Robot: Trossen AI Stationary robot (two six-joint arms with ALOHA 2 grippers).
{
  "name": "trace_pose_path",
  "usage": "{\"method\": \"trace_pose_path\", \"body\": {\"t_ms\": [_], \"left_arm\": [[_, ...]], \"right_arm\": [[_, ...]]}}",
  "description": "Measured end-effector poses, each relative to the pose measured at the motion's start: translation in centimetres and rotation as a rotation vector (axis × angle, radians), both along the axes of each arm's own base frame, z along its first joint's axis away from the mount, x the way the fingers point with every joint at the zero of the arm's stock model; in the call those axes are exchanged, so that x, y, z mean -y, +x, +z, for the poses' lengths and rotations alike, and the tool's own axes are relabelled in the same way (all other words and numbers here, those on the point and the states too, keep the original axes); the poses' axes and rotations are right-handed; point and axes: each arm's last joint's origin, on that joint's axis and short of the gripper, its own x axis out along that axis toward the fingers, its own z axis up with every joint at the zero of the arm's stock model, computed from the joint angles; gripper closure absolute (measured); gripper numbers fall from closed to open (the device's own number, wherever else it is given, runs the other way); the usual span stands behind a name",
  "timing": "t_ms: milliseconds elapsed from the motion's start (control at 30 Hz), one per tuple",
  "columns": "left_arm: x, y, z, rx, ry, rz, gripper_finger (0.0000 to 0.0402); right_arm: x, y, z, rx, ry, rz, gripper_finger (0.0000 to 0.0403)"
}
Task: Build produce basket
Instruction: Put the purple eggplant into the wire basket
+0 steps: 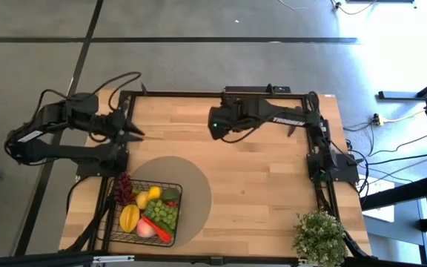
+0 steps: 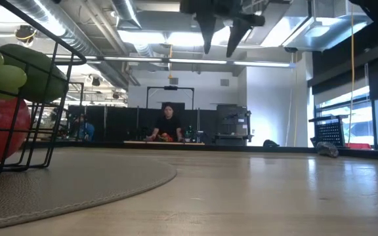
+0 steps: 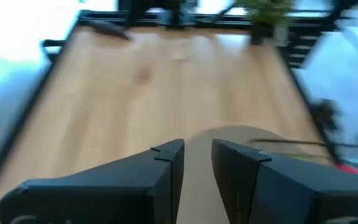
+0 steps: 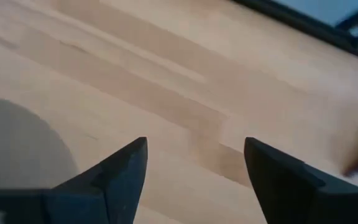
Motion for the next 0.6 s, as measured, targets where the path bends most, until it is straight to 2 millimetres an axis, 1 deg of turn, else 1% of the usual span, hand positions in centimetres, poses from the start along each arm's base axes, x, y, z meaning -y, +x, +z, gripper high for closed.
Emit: {"method": "trace_pose_path", "body": {"t_ms": [67, 167, 233, 467, 600], "left_arm": [[-0.4, 0.5, 0.0, -0.009, 0.033, 0.074, 0.0331], [-0.8, 1.5, -0.2, -0.048, 0.047, 0.159, 0.0331], [-1.0, 2.0, -0.4, -0.070, 0.050, 0.181, 0.0331], [-1.5, 4.2, -1.0, -0.143, 0.041, 0.193, 0.0331], [-1.9, 5.1, -1.4, -0.180, 0.045, 0.264, 0.0331]], "right_arm": [[1.4, -0.4, -0.7, -0.048, 0.031, -0.023, 0.0144], [3.8, -0.8, -3.0, -0.149, 0.117, -0.011, 0.0144], [5.2, -1.3, -4.5, -0.213, 0.164, -0.022, 0.0144], [9.9, -4.3, -10.0, -0.412, 0.356, -0.103, 0.0144], [11.5, -6.2, -12.5, -0.497, 0.452, -0.140, 0.0144]]}}
